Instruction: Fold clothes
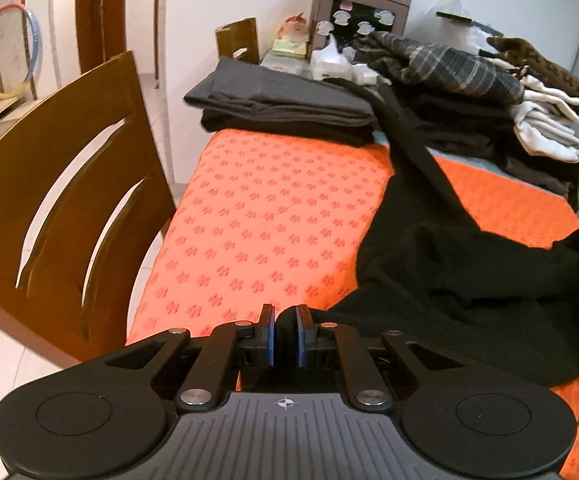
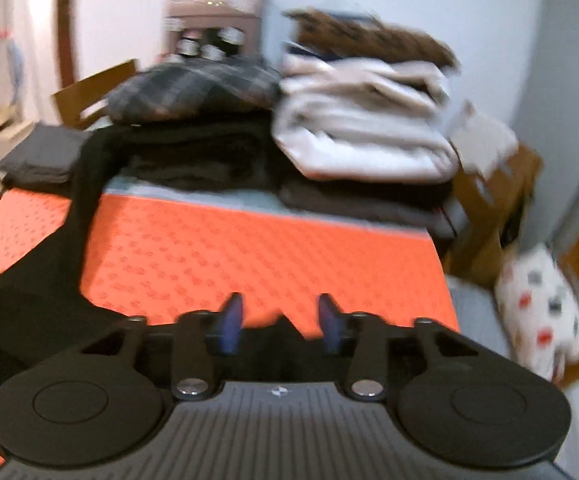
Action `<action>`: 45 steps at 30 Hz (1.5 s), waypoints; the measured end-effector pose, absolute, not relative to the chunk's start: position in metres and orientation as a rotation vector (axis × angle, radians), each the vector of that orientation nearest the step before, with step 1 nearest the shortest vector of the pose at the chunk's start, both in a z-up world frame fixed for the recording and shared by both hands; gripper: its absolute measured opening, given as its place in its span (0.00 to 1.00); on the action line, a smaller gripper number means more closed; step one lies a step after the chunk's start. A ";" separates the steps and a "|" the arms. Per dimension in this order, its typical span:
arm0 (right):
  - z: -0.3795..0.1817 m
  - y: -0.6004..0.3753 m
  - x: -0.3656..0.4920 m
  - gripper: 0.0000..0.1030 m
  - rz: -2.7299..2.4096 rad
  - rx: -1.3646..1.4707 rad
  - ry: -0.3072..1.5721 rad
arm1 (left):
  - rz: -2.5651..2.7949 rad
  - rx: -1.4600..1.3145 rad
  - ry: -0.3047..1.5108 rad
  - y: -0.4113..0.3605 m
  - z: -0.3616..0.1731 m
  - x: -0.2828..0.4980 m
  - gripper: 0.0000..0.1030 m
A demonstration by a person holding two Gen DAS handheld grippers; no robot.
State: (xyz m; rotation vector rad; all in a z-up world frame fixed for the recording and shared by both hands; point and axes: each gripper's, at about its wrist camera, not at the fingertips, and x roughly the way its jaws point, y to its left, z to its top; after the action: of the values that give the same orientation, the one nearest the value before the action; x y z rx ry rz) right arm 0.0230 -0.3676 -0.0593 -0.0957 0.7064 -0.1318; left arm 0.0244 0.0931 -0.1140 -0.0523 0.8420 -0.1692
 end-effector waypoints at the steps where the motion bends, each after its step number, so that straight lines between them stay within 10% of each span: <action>1: -0.059 -0.356 0.030 0.53 -0.106 -0.151 0.695 | -0.167 -0.062 0.844 0.095 -0.116 0.023 0.15; 7: -0.066 -0.295 0.075 0.55 0.248 -0.176 0.738 | -0.145 -0.201 0.791 0.113 -0.109 0.003 0.53; 19: -0.123 -0.233 0.130 0.52 0.592 -0.264 0.972 | -0.051 -0.429 0.894 0.122 -0.136 -0.013 0.61; 21: -0.126 -0.230 0.133 0.25 0.625 -0.273 0.997 | -0.040 -0.447 0.914 0.121 -0.143 -0.010 0.57; 22: -0.125 -0.228 0.131 0.05 0.641 -0.267 1.006 | -0.027 -0.448 0.920 0.120 -0.144 -0.009 0.38; 24: -0.114 -0.222 0.130 0.03 0.627 -0.286 0.974 | 0.012 -0.432 0.918 0.121 -0.144 -0.009 0.09; 32: -0.045 -0.182 0.146 0.03 0.549 -0.585 0.723 | 0.082 -0.287 0.880 0.122 -0.128 -0.013 0.03; 45: -0.145 -0.139 0.181 0.06 0.595 -0.765 0.868 | 0.120 -0.344 0.866 0.131 -0.135 -0.023 0.09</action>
State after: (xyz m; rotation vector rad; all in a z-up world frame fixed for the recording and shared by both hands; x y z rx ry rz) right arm 0.1814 -0.1389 -0.1446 -0.7653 0.8678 0.5946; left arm -0.0232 0.1313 -0.1350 -0.3442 0.8660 0.1204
